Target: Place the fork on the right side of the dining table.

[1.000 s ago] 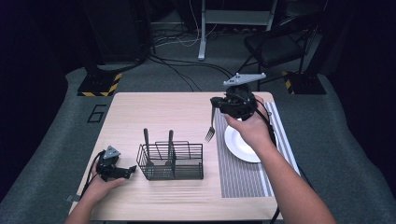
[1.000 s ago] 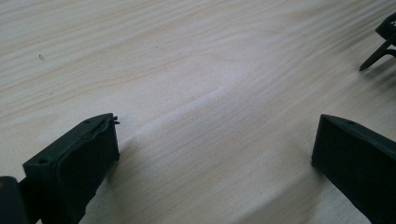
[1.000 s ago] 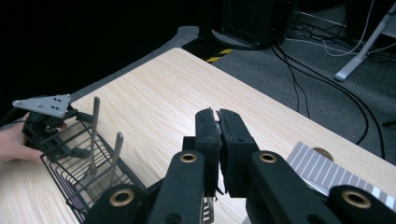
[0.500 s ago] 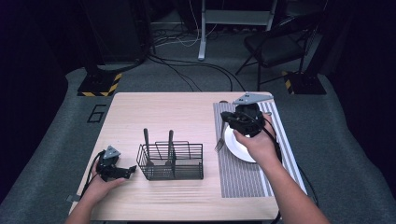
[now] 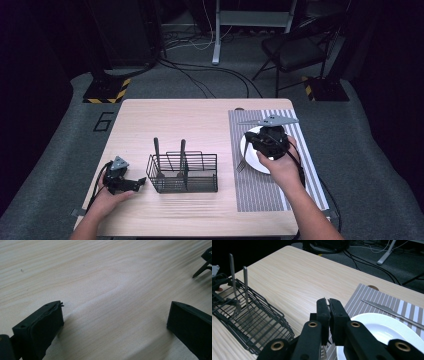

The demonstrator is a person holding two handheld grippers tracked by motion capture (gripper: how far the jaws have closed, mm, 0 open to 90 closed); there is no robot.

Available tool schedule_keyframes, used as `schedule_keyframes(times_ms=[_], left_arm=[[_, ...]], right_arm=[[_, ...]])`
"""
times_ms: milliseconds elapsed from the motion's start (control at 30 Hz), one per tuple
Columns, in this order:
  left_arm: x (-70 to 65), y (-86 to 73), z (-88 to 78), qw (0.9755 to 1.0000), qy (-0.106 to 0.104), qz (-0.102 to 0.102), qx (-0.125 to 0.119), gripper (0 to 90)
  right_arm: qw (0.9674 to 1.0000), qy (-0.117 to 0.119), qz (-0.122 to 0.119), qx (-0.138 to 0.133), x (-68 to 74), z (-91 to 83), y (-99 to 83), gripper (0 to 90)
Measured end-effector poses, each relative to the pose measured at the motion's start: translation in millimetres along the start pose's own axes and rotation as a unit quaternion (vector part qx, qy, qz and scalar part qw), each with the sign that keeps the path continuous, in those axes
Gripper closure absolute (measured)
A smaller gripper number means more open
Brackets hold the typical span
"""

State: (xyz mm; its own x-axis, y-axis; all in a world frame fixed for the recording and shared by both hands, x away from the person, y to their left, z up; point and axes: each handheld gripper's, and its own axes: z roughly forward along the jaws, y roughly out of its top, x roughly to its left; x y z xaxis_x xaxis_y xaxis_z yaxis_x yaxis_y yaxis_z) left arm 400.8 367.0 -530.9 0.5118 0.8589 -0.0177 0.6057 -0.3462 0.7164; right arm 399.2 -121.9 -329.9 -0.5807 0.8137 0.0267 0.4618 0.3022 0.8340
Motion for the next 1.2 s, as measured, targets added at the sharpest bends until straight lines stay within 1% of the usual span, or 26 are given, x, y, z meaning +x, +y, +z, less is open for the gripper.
schedule_keyframes(times_ms=[433, 800, 933, 1200], left_arm=[[0.0, 0.0, 0.1, 1.0000, 0.001, 0.001, -0.001, 0.3], [0.0, 0.0, 0.2, 1.0000, 0.000, 0.000, -0.001, 0.3], [0.1, 0.1, 0.1, 1.0000, 0.001, 0.001, -0.001, 0.3], [0.0, 0.0, 0.1, 1.0000, 0.001, 0.001, -0.001, 0.3]], right_arm=[[0.9997, -0.020, 0.011, 0.003, -4.2, 0.6, -27.4, 86.8], [0.9994, -0.027, 0.022, 0.005, -8.6, 0.0, -38.7, 86.8], [0.9990, -0.030, 0.034, 0.003, -10.5, -0.1, -42.9, 86.8], [0.9974, -0.042, 0.058, -0.002, -18.7, -8.5, -51.9, 86.1]])
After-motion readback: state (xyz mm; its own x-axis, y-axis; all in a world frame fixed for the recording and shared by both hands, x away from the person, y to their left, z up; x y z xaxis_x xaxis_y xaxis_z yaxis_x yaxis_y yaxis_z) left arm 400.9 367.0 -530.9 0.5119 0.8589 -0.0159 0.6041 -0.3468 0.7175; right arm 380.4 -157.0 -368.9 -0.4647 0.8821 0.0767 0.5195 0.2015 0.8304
